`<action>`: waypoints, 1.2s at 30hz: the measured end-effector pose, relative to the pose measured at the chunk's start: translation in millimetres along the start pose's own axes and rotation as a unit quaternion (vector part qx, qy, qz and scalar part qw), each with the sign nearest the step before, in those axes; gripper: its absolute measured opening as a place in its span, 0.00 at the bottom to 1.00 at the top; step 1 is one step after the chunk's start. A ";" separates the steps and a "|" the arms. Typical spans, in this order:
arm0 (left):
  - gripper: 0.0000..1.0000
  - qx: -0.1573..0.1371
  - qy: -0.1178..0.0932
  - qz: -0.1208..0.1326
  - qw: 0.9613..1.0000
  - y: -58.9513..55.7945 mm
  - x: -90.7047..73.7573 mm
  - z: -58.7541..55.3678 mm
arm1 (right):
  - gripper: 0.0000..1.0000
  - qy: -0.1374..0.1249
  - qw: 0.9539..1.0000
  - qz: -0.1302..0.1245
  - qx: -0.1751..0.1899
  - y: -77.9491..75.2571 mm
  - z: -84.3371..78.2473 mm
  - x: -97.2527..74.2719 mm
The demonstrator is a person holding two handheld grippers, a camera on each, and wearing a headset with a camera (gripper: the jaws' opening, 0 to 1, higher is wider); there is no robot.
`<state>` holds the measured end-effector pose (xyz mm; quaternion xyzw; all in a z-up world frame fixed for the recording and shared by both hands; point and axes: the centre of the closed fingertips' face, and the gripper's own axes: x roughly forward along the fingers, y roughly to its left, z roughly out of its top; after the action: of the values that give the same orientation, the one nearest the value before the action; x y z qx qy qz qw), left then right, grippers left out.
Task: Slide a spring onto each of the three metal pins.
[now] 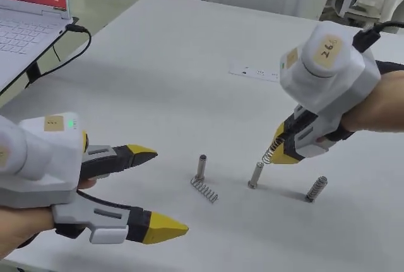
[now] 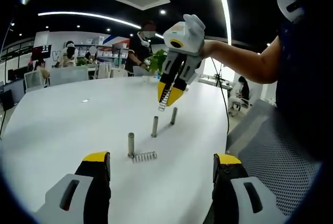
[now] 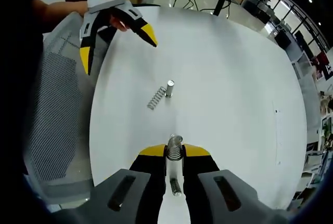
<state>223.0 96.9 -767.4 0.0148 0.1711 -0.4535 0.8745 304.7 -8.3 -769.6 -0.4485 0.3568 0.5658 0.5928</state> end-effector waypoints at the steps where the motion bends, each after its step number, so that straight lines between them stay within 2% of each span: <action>1: 0.78 0.000 0.000 0.001 1.000 0.1 0.0 -0.1 | 0.09 0.001 1.000 0.000 -0.001 -0.8 0.1 1.2; 19: 0.75 -0.005 -0.001 0.004 1.000 1.1 -2.2 -1.8 | 0.09 0.018 1.000 0.016 -0.001 -8.9 -6.8 17.4; 36: 0.73 -0.003 0.002 0.002 1.000 0.5 -2.4 -3.3 | 0.09 0.034 0.999 0.027 -0.002 -4.4 -10.7 31.9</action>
<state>221.2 99.8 -769.9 0.0129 0.1741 -0.4512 0.8752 313.3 -6.9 -802.4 -0.4590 0.3877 0.5669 0.5636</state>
